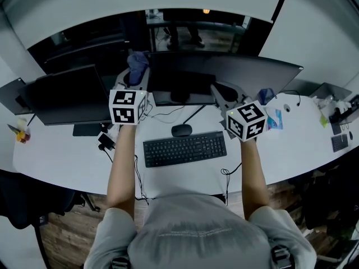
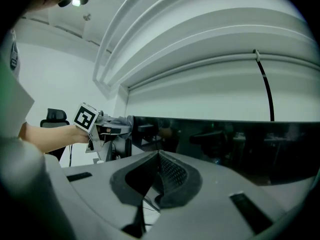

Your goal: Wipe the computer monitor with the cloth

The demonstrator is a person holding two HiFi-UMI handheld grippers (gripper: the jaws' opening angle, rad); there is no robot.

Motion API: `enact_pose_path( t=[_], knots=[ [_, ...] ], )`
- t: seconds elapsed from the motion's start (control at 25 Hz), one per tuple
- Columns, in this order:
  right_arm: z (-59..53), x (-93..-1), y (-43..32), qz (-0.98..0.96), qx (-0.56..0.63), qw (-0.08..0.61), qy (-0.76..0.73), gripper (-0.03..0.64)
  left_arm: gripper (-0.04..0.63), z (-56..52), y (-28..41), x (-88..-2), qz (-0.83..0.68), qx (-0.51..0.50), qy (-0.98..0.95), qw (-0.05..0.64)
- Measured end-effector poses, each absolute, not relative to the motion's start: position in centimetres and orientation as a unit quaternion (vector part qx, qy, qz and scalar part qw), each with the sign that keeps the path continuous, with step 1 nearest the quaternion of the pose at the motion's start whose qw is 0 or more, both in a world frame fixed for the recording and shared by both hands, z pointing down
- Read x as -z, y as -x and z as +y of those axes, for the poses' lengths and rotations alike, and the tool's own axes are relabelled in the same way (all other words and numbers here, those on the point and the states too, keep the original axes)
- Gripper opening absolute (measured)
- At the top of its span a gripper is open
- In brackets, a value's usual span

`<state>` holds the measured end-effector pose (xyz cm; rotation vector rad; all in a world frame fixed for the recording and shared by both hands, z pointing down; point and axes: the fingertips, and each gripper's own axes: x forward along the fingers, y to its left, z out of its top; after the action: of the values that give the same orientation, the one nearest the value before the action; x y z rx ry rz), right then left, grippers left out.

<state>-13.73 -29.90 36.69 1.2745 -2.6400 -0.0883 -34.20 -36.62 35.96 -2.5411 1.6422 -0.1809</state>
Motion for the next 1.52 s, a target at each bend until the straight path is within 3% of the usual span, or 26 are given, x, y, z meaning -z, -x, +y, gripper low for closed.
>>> enact_pose_path(
  t=[1.52],
  knots=[
    [-30.9, -45.8, 11.7, -0.876, -0.04, 0.156, -0.456, 0.002, 0.083, -38.1, 33.6, -55.1, 0.548, 0.139, 0.818, -0.106]
  ],
)
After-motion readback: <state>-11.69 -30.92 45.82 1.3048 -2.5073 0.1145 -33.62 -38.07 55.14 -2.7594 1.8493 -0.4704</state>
